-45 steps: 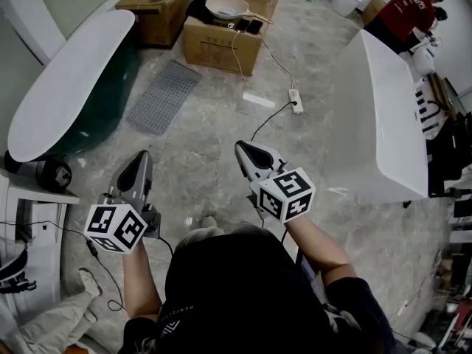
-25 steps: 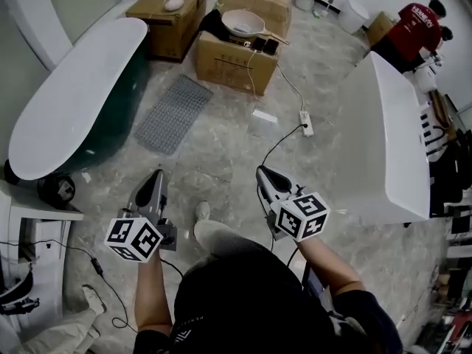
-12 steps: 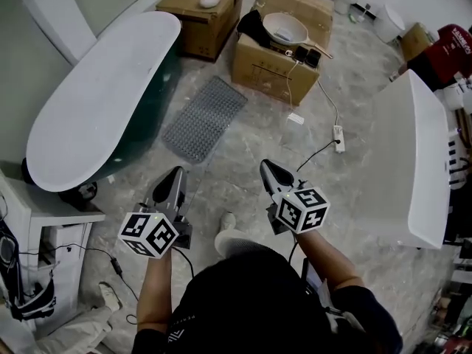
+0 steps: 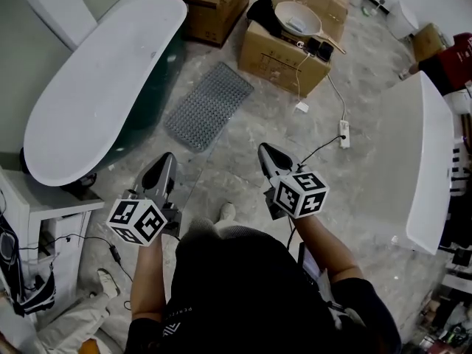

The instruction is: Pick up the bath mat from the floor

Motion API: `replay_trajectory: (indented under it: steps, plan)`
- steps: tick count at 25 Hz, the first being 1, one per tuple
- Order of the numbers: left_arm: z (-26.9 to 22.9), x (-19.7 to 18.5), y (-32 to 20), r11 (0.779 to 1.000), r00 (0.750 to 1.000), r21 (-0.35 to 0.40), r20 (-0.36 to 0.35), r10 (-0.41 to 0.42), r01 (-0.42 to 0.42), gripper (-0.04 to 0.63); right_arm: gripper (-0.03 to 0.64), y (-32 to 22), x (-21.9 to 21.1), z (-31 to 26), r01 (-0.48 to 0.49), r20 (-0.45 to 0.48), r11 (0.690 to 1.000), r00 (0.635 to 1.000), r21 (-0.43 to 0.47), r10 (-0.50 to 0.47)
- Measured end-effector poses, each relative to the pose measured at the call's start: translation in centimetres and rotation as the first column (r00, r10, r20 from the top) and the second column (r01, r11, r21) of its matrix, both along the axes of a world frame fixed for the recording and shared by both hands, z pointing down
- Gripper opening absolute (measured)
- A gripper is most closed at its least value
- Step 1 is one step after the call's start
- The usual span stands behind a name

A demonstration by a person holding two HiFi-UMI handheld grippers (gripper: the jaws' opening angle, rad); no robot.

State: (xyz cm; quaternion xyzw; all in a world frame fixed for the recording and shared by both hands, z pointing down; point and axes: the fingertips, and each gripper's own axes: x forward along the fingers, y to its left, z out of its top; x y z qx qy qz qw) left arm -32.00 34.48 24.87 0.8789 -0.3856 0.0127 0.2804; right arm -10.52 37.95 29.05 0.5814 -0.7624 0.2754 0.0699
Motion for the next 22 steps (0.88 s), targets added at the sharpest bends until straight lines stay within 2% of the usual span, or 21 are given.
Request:
replay_trajectory:
  steps: [3,6,10,14,18,22]
  plan:
    - [0.6,-0.1,-1.1,1.0,1.0,-0.002,0.017,-0.011,0.011,0.005,-0.002,-0.9,0.4,0.7,-0.011,0.009,1.0,1.0,-0.01,0.011]
    - [1.5,0.8,-2.8,1.0,0.998,-0.003,0.065,0.002,-0.002,0.005,0.0,-2.0,1.1,1.8,-0.029,0.034,0.999,0.999,-0.031,0.03]
    - [2.9,3.1,-5.9,0.999,0.991,0.01,0.122,0.051,-0.053,0.005,0.0,-4.2,2.4,2.9,-0.067,0.06,0.997,0.996,-0.048,0.07]
    - [4.6,6.3,-10.2,0.992,0.984,0.001,0.13,0.123,-0.124,0.005,0.0,-7.7,4.3,4.0,-0.101,0.057,0.993,0.993,-0.066,0.105]
    - [5.6,9.3,-15.6,0.988,0.979,-0.006,0.132,0.154,-0.155,0.005,0.0,-11.8,6.2,5.0,-0.121,0.051,0.988,0.991,-0.098,0.126]
    - [6.7,12.1,-19.9,0.977,0.963,-0.004,0.169,0.212,-0.214,0.005,0.0,-15.8,7.7,6.5,-0.133,0.038,0.981,0.989,-0.142,0.139]
